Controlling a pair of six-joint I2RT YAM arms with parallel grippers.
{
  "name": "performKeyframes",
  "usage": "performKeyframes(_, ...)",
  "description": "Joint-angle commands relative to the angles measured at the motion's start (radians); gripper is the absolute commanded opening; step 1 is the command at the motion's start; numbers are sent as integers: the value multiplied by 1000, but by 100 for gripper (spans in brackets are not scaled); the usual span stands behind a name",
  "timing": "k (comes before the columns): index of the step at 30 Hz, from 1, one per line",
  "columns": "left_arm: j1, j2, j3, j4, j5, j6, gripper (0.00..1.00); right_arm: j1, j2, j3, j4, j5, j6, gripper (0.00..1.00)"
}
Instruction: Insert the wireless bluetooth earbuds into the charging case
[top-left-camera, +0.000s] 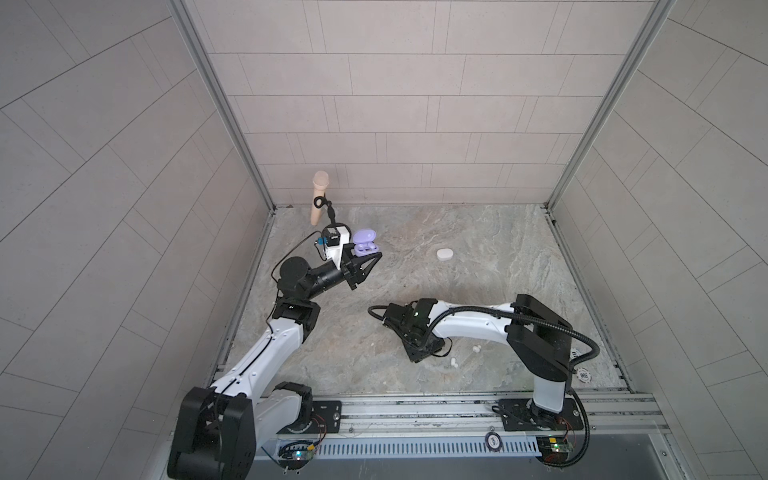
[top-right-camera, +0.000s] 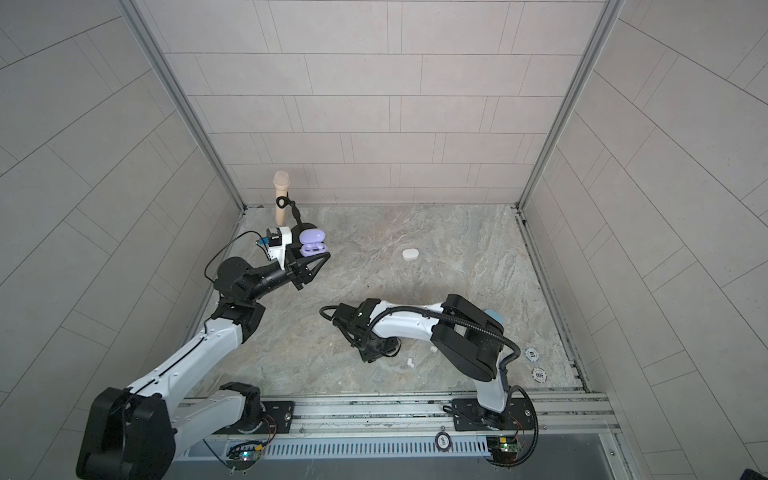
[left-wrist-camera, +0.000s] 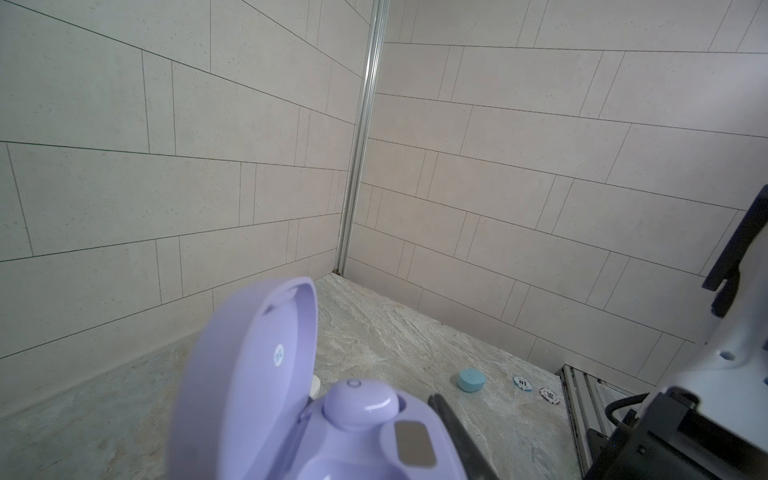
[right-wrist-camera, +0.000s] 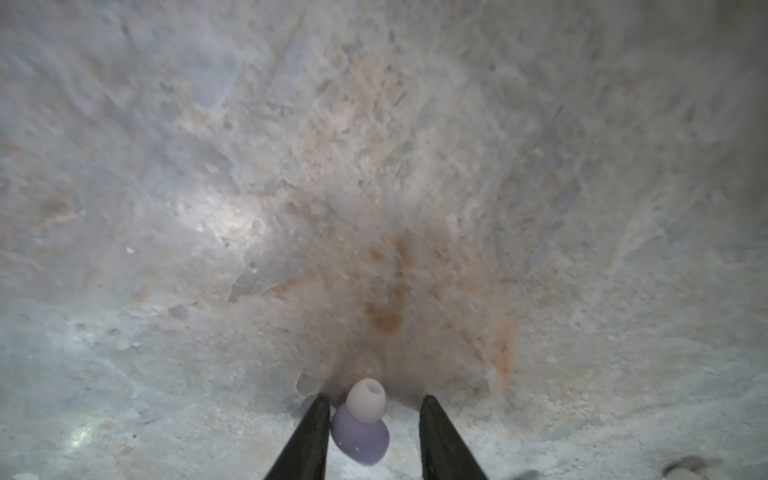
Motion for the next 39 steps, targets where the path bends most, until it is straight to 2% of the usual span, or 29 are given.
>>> performKeyframes(1,-4,-19,0,8,9,11,0,8,11,-40,21,-72,44,40)
performKeyframes(22,-3,-29,1,0,8,14,0,4,-15,-42,176,-206,118,45)
performKeyframes(24,-4,-30,1,0,8,13,0,3,-20,-47,168,-194,128,45)
performKeyframes(33,-4,-35,-1,-7,7,15,0,18,-112,-69,53,-3,142,44)
performKeyframes(39,-4,-35,0,-7,6,14,0,30,-115,-72,39,14,126,42)
